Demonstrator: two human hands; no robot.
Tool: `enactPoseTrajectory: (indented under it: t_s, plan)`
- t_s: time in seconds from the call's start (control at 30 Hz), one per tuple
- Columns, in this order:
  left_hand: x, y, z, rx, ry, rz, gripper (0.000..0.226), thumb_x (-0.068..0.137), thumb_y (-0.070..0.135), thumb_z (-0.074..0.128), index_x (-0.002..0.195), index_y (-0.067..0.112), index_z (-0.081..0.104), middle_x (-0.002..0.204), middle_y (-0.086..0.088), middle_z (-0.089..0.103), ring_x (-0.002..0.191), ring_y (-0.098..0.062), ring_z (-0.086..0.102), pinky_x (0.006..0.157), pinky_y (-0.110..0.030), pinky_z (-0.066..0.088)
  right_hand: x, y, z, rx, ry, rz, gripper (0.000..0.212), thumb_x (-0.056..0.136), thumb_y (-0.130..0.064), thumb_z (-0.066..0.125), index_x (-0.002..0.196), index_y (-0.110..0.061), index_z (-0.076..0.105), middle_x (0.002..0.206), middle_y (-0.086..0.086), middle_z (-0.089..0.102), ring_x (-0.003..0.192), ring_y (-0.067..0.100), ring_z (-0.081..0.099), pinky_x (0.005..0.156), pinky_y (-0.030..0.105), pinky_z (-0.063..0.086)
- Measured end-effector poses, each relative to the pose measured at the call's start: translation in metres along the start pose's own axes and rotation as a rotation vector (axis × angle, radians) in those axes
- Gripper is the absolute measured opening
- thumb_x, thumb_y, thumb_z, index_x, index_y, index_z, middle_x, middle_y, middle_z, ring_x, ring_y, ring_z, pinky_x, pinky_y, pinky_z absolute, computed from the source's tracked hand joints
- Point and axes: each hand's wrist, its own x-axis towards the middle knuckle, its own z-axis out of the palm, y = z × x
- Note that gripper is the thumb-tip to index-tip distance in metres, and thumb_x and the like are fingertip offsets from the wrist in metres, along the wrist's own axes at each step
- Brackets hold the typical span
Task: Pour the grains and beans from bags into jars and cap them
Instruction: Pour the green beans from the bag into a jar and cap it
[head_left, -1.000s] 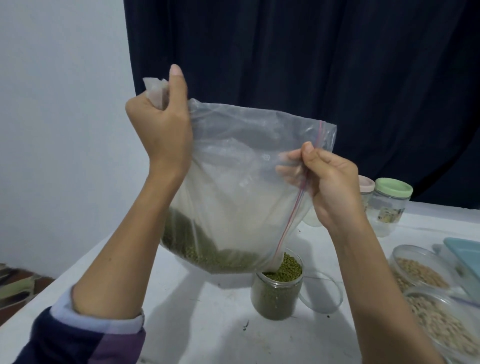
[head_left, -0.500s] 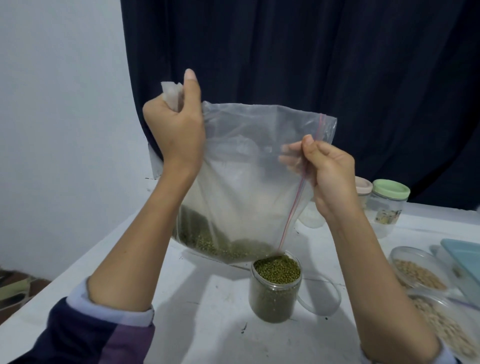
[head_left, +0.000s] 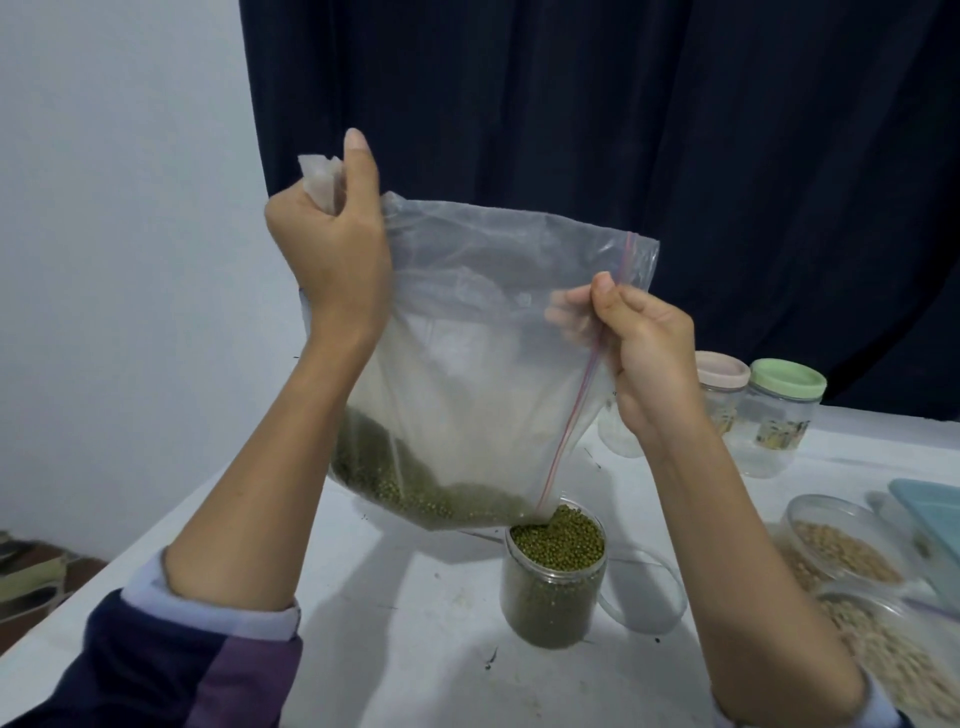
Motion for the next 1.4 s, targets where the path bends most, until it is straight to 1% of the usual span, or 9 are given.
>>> enactPoseTrajectory:
  t_s: [0.13,0.27,0.53,0.7,0.8,0.9,1.0,1.17,1.4]
  plan:
    - [0.002,0.003,-0.003,-0.011,0.005,0.011,0.059,0.094,0.012,0.053,0.046,0.025,0.022,0.036,0.017,0.025,0.037,-0.003,0.025,0.045,-0.012,0.023,-0.004,0.002,0.005,0.032,-0.008,0.001,0.027,0.097,-0.015,0.052,0.078,-0.008,0.070,0.080,0.002,0.074,0.079,0.019,0.070,0.067,0.021,0.052]
    - [0.004,0.006,-0.007,-0.005,0.010,0.014,0.057,0.094,0.014,0.054,0.047,0.023,0.022,0.036,0.017,0.024,0.038,-0.003,0.024,0.045,-0.014,0.024,-0.008,0.001,0.007,0.060,-0.019,0.019,0.025,0.096,-0.015,0.052,0.079,-0.008,0.069,0.080,0.003,0.074,0.075,0.017,0.070,0.067,0.021,0.054]
    - [0.002,0.011,-0.010,-0.013,0.015,0.009,0.059,0.094,0.013,0.054,0.048,0.024,0.018,0.037,0.017,0.021,0.038,-0.003,0.021,0.045,-0.014,0.021,-0.017,-0.003,0.008,0.054,-0.024,0.030,0.026,0.097,-0.017,0.052,0.079,-0.008,0.068,0.077,0.001,0.074,0.068,0.016,0.071,0.059,0.020,0.052]
    - [0.000,0.017,-0.010,-0.030,0.003,0.003,0.060,0.094,0.012,0.054,0.047,0.026,0.019,0.037,0.018,0.021,0.038,-0.003,0.022,0.045,-0.014,0.021,-0.021,-0.010,0.006,0.060,-0.006,0.018,0.025,0.097,-0.017,0.052,0.080,-0.007,0.067,0.077,0.001,0.073,0.067,0.014,0.071,0.061,0.020,0.053]
    - [0.000,0.019,-0.010,-0.053,-0.004,0.001,0.064,0.093,0.012,0.054,0.043,0.034,0.021,0.037,0.018,0.022,0.038,-0.003,0.022,0.045,-0.014,0.022,-0.023,-0.012,0.005,0.052,-0.021,0.028,0.026,0.097,-0.017,0.051,0.079,-0.009,0.067,0.076,0.000,0.073,0.067,0.015,0.071,0.061,0.020,0.053]
    - [-0.001,0.020,-0.010,-0.045,-0.029,0.005,0.068,0.093,0.013,0.054,0.036,0.034,0.023,0.037,0.018,0.022,0.038,-0.003,0.022,0.045,-0.013,0.021,-0.024,-0.010,0.003,0.057,-0.005,0.028,0.025,0.097,-0.016,0.052,0.079,-0.008,0.068,0.077,0.001,0.073,0.068,0.015,0.071,0.062,0.020,0.053]
    - [-0.002,0.021,-0.008,-0.052,-0.024,-0.002,0.064,0.093,0.013,0.054,0.042,0.033,0.021,0.037,0.018,0.022,0.038,-0.003,0.021,0.045,-0.014,0.021,-0.024,-0.010,0.002,0.052,-0.010,0.034,0.026,0.097,-0.017,0.052,0.079,-0.008,0.067,0.077,0.001,0.074,0.068,0.015,0.071,0.061,0.020,0.053]
    - [-0.004,0.022,-0.007,-0.045,-0.044,0.004,0.066,0.094,0.012,0.053,0.039,0.035,0.025,0.036,0.019,0.024,0.036,-0.002,0.025,0.044,-0.012,0.022,-0.023,-0.014,-0.001,0.038,-0.009,0.015,0.025,0.097,-0.016,0.052,0.079,-0.008,0.068,0.077,0.001,0.074,0.069,0.016,0.071,0.063,0.020,0.054]
    - [-0.007,0.022,-0.005,-0.033,-0.038,0.003,0.060,0.095,0.011,0.052,0.045,0.028,0.022,0.035,0.018,0.024,0.036,-0.002,0.026,0.044,-0.011,0.022,-0.020,-0.015,-0.003,0.010,-0.014,0.006,0.026,0.097,-0.017,0.052,0.079,-0.009,0.068,0.077,0.000,0.074,0.068,0.015,0.071,0.064,0.021,0.054]
